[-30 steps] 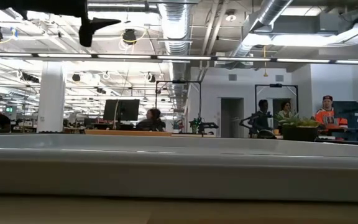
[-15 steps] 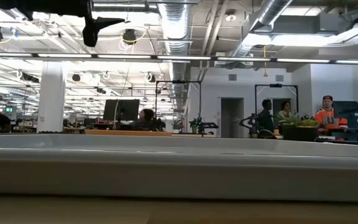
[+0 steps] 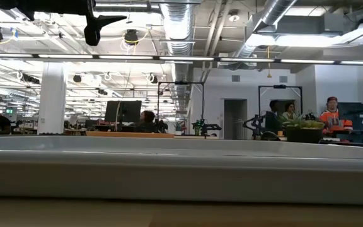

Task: Pick and place plate/cup/fork/spoon on tray
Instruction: Put the yellow glass on the serving tray

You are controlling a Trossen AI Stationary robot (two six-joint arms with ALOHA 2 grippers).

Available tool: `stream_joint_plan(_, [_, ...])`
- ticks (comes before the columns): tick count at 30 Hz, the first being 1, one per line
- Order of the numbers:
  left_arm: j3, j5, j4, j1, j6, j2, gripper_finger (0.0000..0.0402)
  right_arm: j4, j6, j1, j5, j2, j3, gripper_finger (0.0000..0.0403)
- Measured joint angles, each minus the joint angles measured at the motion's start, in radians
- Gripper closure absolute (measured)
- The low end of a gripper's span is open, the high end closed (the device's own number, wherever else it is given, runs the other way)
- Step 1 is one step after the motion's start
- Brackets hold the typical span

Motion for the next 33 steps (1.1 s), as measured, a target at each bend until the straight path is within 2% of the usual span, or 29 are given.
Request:
stream_joint_plan(3, [0.000,-0.011,0.004,0.000,0.000,0.000,0.0161,-0.192,-0.072,0.039,0.079,0.076,-0.002,0.0301])
stream_joint_plan(7, [0.000,-0.019,0.004,0.000,-0.002,0.000,0.0161,-0.492,-0.097,0.028,0.237,0.134,-0.002,0.0305])
stream_joint_plan(11, [0.000,-0.019,-0.008,0.000,-0.015,0.000,0.0162,-0.708,-0.014,0.073,0.226,0.150,-0.002,0.0305])
stream_joint_plan(15, [0.000,-0.020,-0.022,0.000,0.005,0.002,0.0162,-0.723,0.206,0.234,0.251,0.071,0.003,0.0306])
stream_joint_plan(18, [0.001,-0.031,-0.023,0.000,0.006,0.011,0.0162,-0.721,0.453,0.426,0.334,0.030,0.003,0.0306])
stream_joint_plan(21, [0.001,-0.043,-0.021,0.000,0.014,0.026,0.0162,-0.704,0.657,0.643,0.467,0.014,0.002,0.0306])
stream_joint_plan(25, [0.001,-0.056,-0.021,0.000,0.013,0.051,0.0161,-0.708,0.786,0.860,0.674,0.006,0.002,0.0306])
stream_joint_plan(28, [0.001,-0.056,-0.020,0.000,0.012,0.071,0.0162,-0.706,0.835,0.947,0.768,0.018,0.002,0.0306])
stream_joint_plan(33, [0.001,-0.056,-0.020,0.000,0.010,0.101,0.0162,-0.695,0.830,0.971,0.827,0.032,0.002,0.0305])
